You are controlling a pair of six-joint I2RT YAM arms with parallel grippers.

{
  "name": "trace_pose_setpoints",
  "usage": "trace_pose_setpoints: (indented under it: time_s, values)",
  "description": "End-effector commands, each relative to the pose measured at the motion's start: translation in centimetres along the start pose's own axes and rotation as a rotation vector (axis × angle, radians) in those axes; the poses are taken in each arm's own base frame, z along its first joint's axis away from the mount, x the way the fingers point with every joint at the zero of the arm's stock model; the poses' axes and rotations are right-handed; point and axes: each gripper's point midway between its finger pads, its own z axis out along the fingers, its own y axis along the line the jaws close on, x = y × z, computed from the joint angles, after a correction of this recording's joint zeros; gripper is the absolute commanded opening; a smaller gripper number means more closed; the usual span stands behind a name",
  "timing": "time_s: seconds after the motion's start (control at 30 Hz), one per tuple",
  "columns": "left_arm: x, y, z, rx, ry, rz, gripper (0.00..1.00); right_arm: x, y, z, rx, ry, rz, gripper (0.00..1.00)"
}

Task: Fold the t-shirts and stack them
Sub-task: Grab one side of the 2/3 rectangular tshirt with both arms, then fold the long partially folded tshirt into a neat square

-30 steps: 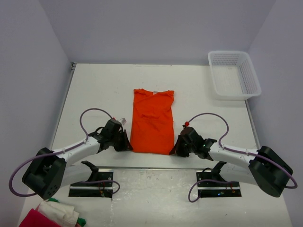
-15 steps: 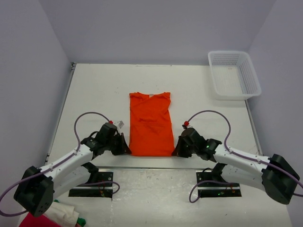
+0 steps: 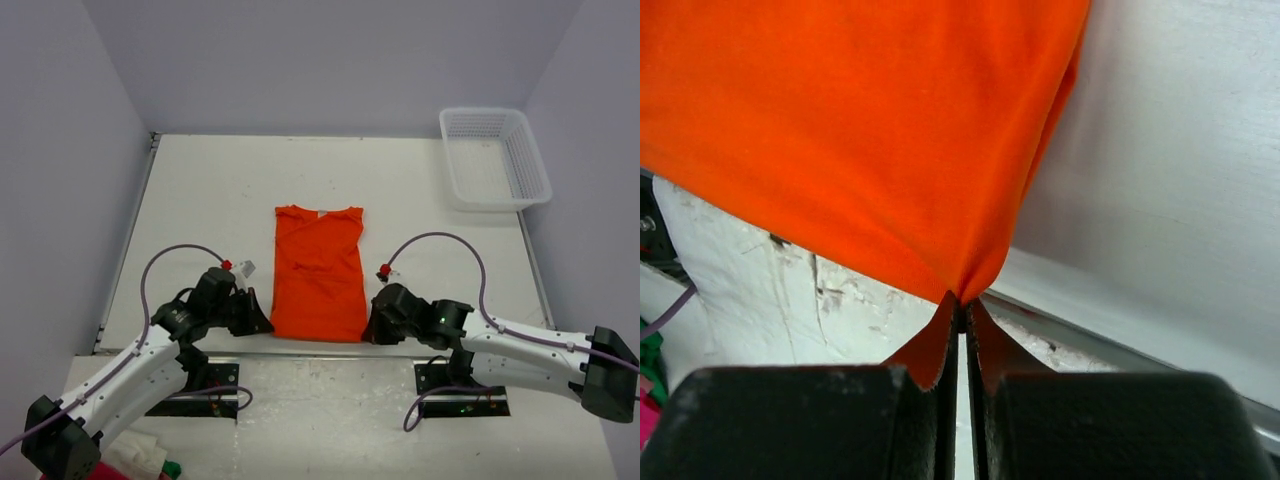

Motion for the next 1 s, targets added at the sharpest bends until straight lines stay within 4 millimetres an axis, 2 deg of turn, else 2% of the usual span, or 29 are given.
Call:
trace_pose_setpoints:
  time_s: [0.0, 0.07, 0.17, 0.33, 0.43, 0.5, 0.57, 0.6, 0.63, 0.67, 0.73, 0.8, 0.83, 0.87, 0.93, 0.97]
  values:
    - [0.0, -0.9, -1.4, 0.004, 0.002, -0.01, 0.0, -1.4, 0.5, -1.5, 0.069, -0.061, -0.001, 0.0]
    - [-1.4, -2.4, -2.5, 0.027, -0.045, 0.025, 0.0, -1.9, 0.8, -1.9, 0.089, -0.081, -0.016, 0.0]
    - [-2.8, -3.5, -3.7, 0.012, -0.08, 0.058, 0.0, -3.0, 1.6, -2.8, 0.095, -0.107, -0.034, 0.0]
    - [-4.2, -4.3, -4.2, -0.004, -0.112, 0.071, 0.0, -4.5, 2.3, -3.8, 0.129, -0.145, -0.06, 0.0]
    - [-7.1, -5.7, -4.7, -0.021, -0.186, 0.112, 0.0, -6.4, 2.5, -3.9, 0.173, -0.186, -0.096, 0.0]
    - [-9.0, -6.5, -4.7, -0.033, -0.232, 0.128, 0.0, -8.3, 3.5, -4.2, 0.175, -0.217, -0.102, 0.0]
    - [-11.0, -7.6, -4.2, -0.046, -0.248, 0.146, 0.0, -10.5, 2.9, -3.6, 0.231, -0.225, -0.13, 0.0]
    - [-12.3, -8.0, -4.1, -0.054, -0.28, 0.153, 0.0, -12.1, 3.9, -3.8, 0.21, -0.253, -0.13, 0.0]
    - [-13.6, -8.8, -3.6, -0.06, -0.287, 0.161, 0.0, -13.7, 3.0, -3.2, 0.244, -0.249, -0.152, 0.0]
    - [-14.6, -9.1, -3.3, -0.07, -0.298, 0.176, 0.0, -15.4, 3.9, -3.5, 0.224, -0.275, -0.153, 0.0]
    - [-17.0, -9.5, -2.2, -0.115, -0.321, 0.19, 0.0, -18.2, 3.1, -3.2, 0.244, -0.282, -0.164, 0.0]
    - [-19.0, -9.4, -1.5, -0.142, -0.333, 0.197, 0.0, -20.8, 3.8, -2.2, 0.234, -0.292, -0.18, 0.0]
    - [-19.9, -9.2, -1.1, -0.166, -0.339, 0.192, 0.0, -21.8, 3.2, -1.9, 0.239, -0.277, -0.181, 0.0]
    - [-21.4, -9.1, -0.4, -0.185, -0.353, 0.187, 0.0, -23.0, 3.5, -1.1, 0.24, -0.266, -0.187, 0.0]
    - [-22.9, -8.7, 0.2, -0.195, -0.365, 0.174, 0.0, -24.8, 3.0, -0.4, 0.248, -0.258, -0.196, 0.0]
    - [-24.3, -8.3, 0.7, -0.214, -0.379, 0.168, 0.0, -26.1, 4.0, -0.4, 0.214, -0.268, -0.204, 0.0]
